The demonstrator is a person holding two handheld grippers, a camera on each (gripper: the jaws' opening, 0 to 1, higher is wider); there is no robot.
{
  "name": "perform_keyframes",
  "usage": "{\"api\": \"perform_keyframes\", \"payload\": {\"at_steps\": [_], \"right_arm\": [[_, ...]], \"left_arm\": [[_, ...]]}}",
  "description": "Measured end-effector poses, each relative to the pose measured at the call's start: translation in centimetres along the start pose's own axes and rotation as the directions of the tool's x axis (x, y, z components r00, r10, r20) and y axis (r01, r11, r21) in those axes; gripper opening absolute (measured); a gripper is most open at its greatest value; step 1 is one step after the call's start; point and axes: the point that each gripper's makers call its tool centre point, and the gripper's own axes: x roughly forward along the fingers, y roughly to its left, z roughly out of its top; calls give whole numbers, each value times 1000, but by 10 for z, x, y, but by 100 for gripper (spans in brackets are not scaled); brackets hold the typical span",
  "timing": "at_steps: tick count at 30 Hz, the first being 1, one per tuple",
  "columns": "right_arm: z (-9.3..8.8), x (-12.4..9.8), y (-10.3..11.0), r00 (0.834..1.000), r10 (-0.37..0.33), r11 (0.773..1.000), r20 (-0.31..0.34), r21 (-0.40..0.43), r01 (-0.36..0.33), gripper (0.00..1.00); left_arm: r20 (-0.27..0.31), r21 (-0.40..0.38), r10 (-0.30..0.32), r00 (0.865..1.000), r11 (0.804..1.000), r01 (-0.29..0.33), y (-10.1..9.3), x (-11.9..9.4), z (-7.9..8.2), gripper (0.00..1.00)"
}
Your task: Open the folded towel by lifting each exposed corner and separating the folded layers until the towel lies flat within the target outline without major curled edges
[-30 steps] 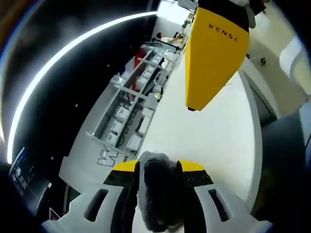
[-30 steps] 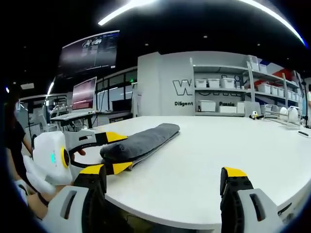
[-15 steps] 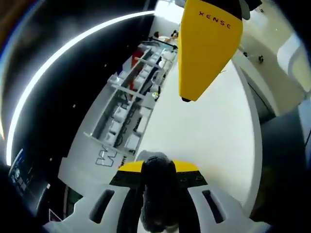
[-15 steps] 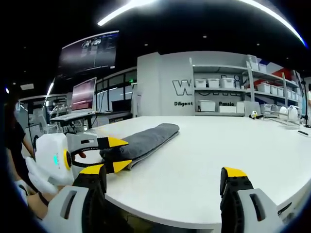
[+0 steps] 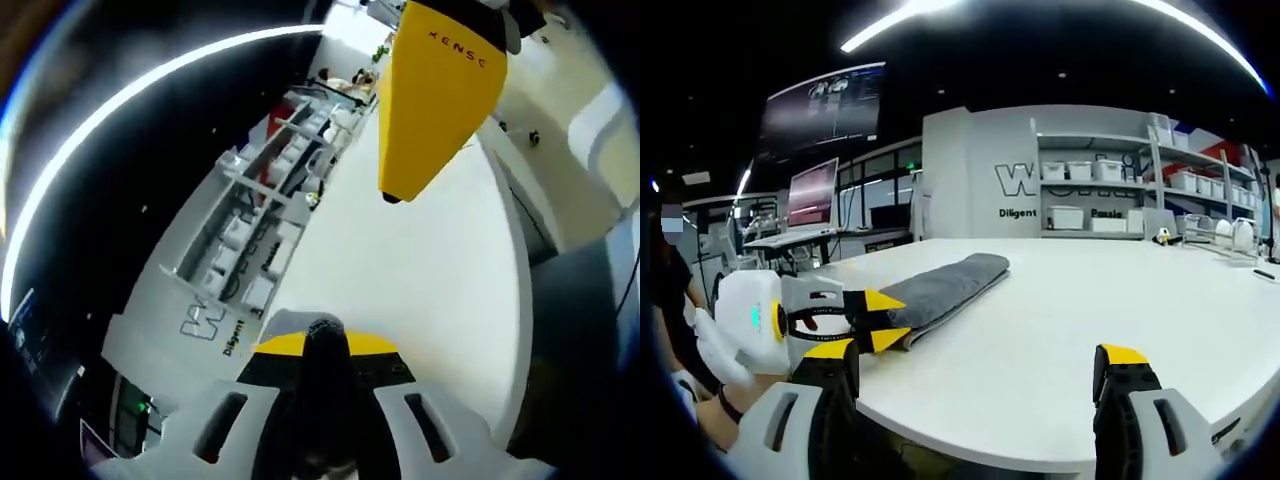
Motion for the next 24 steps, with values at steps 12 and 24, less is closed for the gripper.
{"api": "perform_keyframes", "payload": {"at_steps": [12,24], "right_arm": [[0,2,2,1000,6,1000,-5,-4,-6,99],[0,4,6,1000,15,1000,-13,-11,-15,99]], "left_arm": [[117,-398,-23,993,915,68,12,-4,0,8],[157,-546,47,986,837,47,40,-9,-9,8]]}}
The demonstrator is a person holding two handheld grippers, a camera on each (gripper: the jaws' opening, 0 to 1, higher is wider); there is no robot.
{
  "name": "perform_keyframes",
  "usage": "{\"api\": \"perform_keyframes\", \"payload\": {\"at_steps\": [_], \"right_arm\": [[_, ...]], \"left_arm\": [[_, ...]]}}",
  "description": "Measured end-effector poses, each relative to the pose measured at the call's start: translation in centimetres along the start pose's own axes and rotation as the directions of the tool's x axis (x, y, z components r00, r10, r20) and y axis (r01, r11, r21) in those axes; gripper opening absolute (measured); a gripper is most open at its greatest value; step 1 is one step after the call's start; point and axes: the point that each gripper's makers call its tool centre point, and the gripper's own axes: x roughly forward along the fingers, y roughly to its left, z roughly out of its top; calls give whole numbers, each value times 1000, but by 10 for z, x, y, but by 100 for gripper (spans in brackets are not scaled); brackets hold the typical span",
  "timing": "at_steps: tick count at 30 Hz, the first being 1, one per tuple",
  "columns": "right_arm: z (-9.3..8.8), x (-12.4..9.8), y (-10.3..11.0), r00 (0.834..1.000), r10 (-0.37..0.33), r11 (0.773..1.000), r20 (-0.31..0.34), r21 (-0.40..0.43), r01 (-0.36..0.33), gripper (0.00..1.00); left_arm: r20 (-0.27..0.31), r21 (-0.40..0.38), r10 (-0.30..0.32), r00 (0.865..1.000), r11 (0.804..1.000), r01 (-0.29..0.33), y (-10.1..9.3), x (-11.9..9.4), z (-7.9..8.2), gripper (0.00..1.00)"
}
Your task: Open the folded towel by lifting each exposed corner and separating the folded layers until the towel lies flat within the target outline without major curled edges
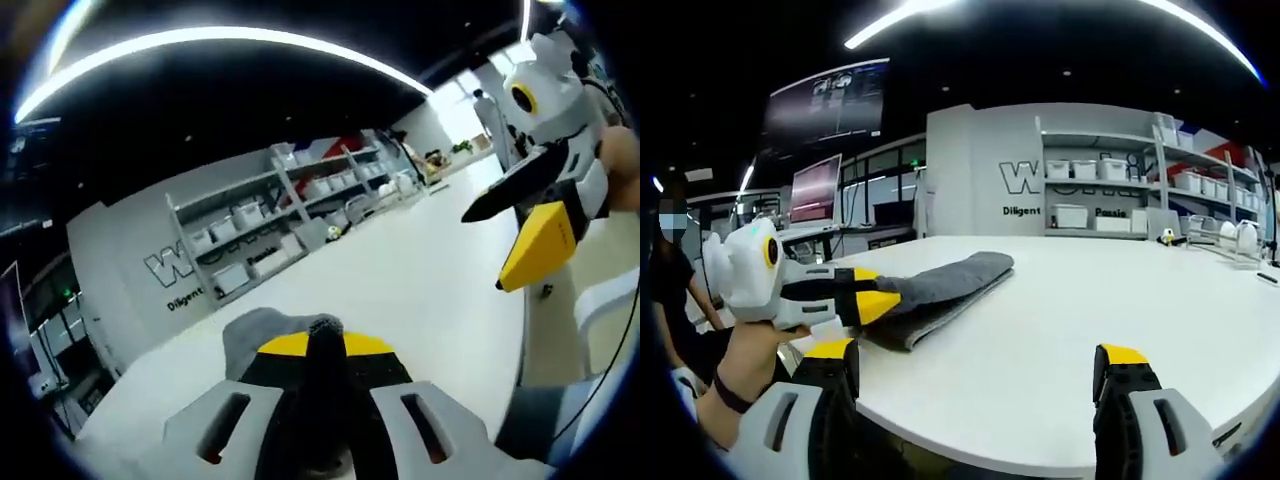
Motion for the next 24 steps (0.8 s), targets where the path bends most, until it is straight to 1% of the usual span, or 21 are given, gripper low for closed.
{"api": "perform_keyframes", "payload": {"at_steps": [1,3,4,10,14,20,24], "right_arm": [[0,0,0,1000,0,1000,0,0,0,99],[0,0,0,1000,1,1000,0,-1,-1,99],[0,-1,0,1000,1,1000,1,0,-1,99],[0,-2,-2,1000,-3,1000,1,3,3,99],[0,-2,-1,1000,-2,1000,2,1,2,99],[0,-1,0,1000,0,1000,-1,-1,0,99],[0,-1,0,1000,1,1000,-3,-3,-1,99]], "left_arm": [[7,-14,5,1000,1000,-5,2,0,1,8],[19,-44,12,1000,999,-11,-1,2,1,8],[29,-73,18,999,997,-16,1,0,3,8],[64,-155,61,996,987,-50,15,-9,7,7],[83,-218,85,993,974,-65,26,-16,6,7],[93,-271,129,987,958,-99,41,-22,2,7],[96,-316,156,983,941,-118,50,-26,-2,7]]}}
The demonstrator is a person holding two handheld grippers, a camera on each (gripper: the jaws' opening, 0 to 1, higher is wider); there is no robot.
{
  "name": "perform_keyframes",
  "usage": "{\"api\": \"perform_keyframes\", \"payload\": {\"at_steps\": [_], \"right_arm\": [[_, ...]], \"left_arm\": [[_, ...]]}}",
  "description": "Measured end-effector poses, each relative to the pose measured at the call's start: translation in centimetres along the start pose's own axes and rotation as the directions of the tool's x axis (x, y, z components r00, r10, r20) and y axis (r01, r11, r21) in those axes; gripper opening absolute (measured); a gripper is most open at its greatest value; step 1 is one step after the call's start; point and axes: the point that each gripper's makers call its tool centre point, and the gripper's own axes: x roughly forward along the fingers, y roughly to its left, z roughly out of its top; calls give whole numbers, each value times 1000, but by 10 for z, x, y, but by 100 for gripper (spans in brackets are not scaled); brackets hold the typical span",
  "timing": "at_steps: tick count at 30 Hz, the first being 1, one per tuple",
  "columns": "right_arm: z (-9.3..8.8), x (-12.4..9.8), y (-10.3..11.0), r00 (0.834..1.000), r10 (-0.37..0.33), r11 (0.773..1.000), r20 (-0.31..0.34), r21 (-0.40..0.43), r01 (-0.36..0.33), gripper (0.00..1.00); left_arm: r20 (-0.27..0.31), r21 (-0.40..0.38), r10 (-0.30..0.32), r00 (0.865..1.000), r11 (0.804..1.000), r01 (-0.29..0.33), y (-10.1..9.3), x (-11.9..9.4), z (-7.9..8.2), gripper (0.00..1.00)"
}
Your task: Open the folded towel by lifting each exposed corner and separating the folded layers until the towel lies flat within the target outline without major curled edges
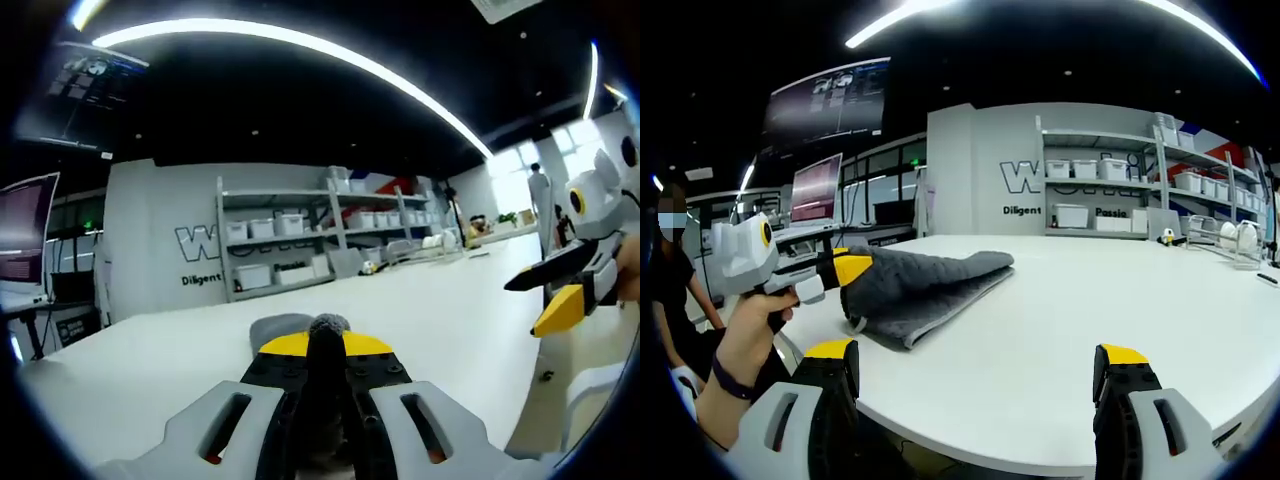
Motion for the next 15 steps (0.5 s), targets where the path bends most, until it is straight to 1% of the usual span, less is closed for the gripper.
{"api": "perform_keyframes", "payload": {"at_steps": [9,15], "right_arm": [[-2,2,1,1000,3,1000,-5,-3,-3,99],[-2,2,1,1000,4,1000,-6,-5,-4,99]], "left_arm": [[1,-28,74,997,997,-74,26,-9,-6,7],[-6,-19,104,995,994,-104,35,-13,-9,7]]}}
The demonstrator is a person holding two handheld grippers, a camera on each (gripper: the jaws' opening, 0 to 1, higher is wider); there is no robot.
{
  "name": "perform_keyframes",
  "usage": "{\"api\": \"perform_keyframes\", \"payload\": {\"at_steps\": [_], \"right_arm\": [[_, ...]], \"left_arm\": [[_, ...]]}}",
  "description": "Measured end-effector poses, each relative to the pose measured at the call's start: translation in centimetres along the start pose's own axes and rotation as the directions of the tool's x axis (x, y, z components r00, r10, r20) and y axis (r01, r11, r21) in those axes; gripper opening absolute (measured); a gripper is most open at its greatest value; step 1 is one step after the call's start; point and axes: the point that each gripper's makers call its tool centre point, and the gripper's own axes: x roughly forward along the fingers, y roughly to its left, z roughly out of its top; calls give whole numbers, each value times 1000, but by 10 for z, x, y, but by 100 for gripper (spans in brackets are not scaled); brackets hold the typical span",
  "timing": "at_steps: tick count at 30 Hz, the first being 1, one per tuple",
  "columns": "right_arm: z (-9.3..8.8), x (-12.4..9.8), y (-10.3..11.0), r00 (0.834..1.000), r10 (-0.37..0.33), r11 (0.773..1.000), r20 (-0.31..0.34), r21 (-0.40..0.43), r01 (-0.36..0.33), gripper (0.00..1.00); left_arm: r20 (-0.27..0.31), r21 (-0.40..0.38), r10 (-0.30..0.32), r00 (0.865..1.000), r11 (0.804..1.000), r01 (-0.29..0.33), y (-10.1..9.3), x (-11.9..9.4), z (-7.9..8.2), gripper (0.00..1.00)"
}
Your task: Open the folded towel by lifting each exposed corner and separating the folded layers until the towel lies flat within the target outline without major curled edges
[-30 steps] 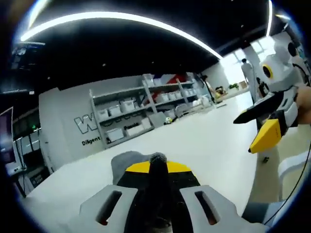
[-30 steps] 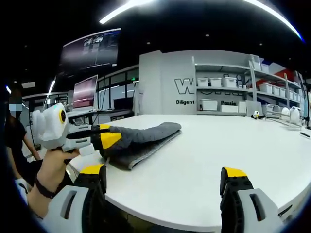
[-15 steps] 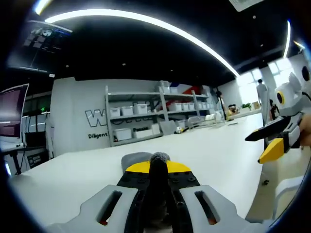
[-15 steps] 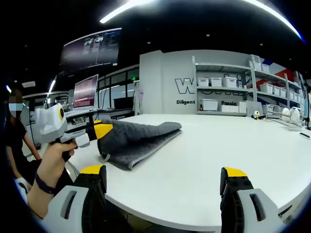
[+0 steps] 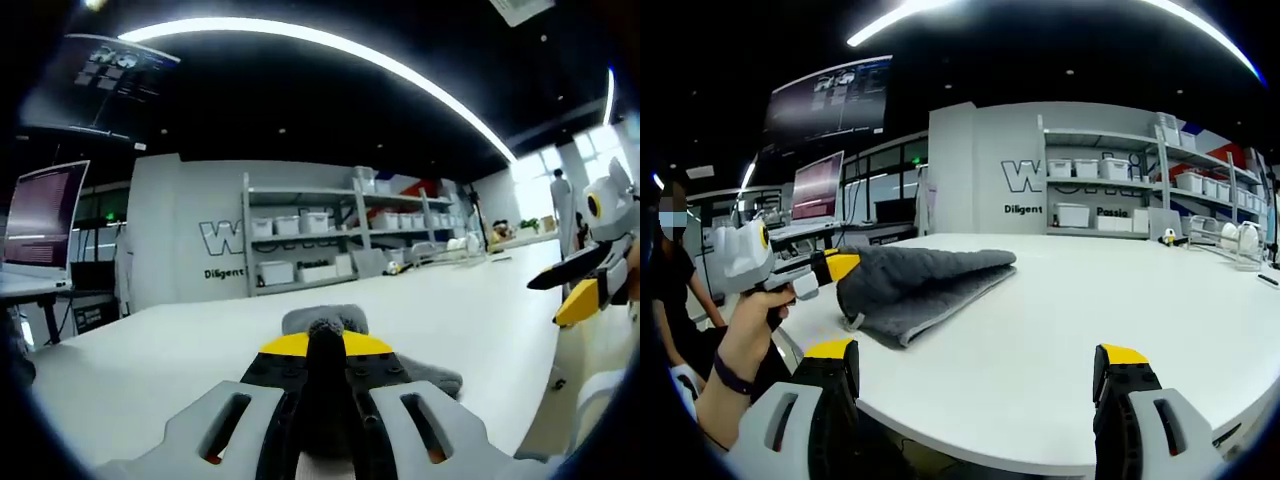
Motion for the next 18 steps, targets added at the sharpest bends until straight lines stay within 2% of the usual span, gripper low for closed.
{"api": "perform_keyframes", "payload": {"at_steps": [18], "right_arm": [[-1,0,0,1000,-1,1000,-2,-2,1,99]], "left_arm": [[-49,48,86,995,995,-84,27,-13,-16,7]]}}
